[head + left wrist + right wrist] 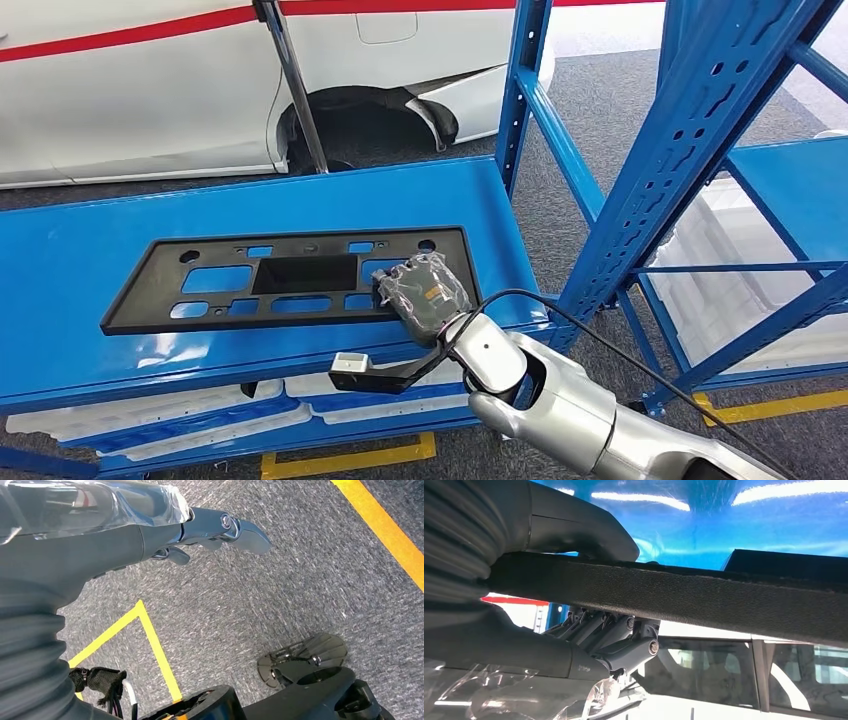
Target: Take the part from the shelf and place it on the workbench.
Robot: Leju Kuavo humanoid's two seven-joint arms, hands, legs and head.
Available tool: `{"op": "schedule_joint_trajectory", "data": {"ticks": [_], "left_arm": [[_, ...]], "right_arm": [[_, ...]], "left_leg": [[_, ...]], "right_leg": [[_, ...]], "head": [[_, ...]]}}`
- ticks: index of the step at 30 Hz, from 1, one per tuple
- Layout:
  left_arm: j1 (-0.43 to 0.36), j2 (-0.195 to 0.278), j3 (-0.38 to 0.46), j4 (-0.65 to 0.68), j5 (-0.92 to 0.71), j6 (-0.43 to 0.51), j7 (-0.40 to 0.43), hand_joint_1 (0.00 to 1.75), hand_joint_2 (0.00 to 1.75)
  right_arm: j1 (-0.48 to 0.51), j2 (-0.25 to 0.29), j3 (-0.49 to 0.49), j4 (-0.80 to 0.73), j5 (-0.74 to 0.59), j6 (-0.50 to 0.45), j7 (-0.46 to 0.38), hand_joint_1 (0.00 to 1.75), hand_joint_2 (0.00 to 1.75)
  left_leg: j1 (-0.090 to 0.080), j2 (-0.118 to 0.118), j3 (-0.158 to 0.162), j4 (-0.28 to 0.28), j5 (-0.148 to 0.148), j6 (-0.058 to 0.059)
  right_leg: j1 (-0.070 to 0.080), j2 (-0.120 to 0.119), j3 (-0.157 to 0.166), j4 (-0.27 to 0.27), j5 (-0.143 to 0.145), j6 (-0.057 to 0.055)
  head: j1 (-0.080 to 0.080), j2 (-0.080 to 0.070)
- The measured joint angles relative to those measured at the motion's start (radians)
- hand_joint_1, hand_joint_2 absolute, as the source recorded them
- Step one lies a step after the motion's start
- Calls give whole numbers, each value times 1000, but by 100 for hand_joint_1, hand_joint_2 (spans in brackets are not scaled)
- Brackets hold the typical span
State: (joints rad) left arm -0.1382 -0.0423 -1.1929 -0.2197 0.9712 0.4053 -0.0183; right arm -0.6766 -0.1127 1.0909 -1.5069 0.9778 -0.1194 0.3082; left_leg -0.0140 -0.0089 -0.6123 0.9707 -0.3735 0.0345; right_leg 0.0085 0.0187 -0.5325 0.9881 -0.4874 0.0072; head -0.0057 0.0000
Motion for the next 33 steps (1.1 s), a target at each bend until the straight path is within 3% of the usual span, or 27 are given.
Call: {"op": "schedule_joint_trajectory", "data": {"ticks": [17, 23, 25, 27, 30, 31, 32, 33], "left_arm": [[-3, 0, 0, 0, -15, -5, 9, 0, 175], [-5, 0, 0, 0, -19, -8, 13, 0, 175], [-6, 0, 0, 0, -19, -10, 15, 0, 175], [-7, -1, 0, 0, -19, -11, 15, 0, 175], [-7, 0, -1, 0, -19, -14, 17, 0, 175], [-7, 0, -1, 0, -19, -15, 18, 0, 175], [-7, 0, -1, 0, -19, -16, 19, 0, 175], [-8, 0, -1, 0, -19, -16, 19, 0, 175]], "right_arm": [[1, -24, 22, -71, 125, 45, 17, 175, 175], [11, -27, 22, -80, 105, 46, 17, 175, 175], [14, -29, 21, -85, 94, 45, 17, 175, 175], [16, -31, 21, -90, 82, 43, 16, 175, 175], [23, -37, 21, -92, 66, 41, 16, 175, 175], [27, -39, 21, -92, 62, 41, 16, 175, 175], [31, -42, 21, -92, 57, 41, 15, 175, 175], [34, -45, 21, -92, 53, 41, 15, 175, 175]], "left_leg": [[-3, 0, -1, 2, -2, 2], [-7, 0, -2, 5, -5, 11], [-1, 2, 4, -7, 3, 17], [9, 5, 14, -26, 12, 23], [20, 8, 15, -32, 17, 23], [25, 8, 14, -32, 18, 20], [31, 9, 12, -31, 20, 15], [38, 8, 9, -30, 22, 9]], "right_leg": [[-1, 0, 0, 0, 0, 0], [-6, 0, 1, -2, 0, 6], [-4, 0, 2, -2, -2, 13], [-3, -2, -13, 38, -38, 23], [-16, -5, -90, 210, -128, 45], [-23, -5, -107, 247, -134, 53], [-30, -7, -107, 249, -121, 61], [-38, -9, -89, 211, -91, 71]], "head": [[0, 0], [0, 0], [0, 0], [1, 0], [1, 0], [2, 0], [2, 0], [2, 0]]}}
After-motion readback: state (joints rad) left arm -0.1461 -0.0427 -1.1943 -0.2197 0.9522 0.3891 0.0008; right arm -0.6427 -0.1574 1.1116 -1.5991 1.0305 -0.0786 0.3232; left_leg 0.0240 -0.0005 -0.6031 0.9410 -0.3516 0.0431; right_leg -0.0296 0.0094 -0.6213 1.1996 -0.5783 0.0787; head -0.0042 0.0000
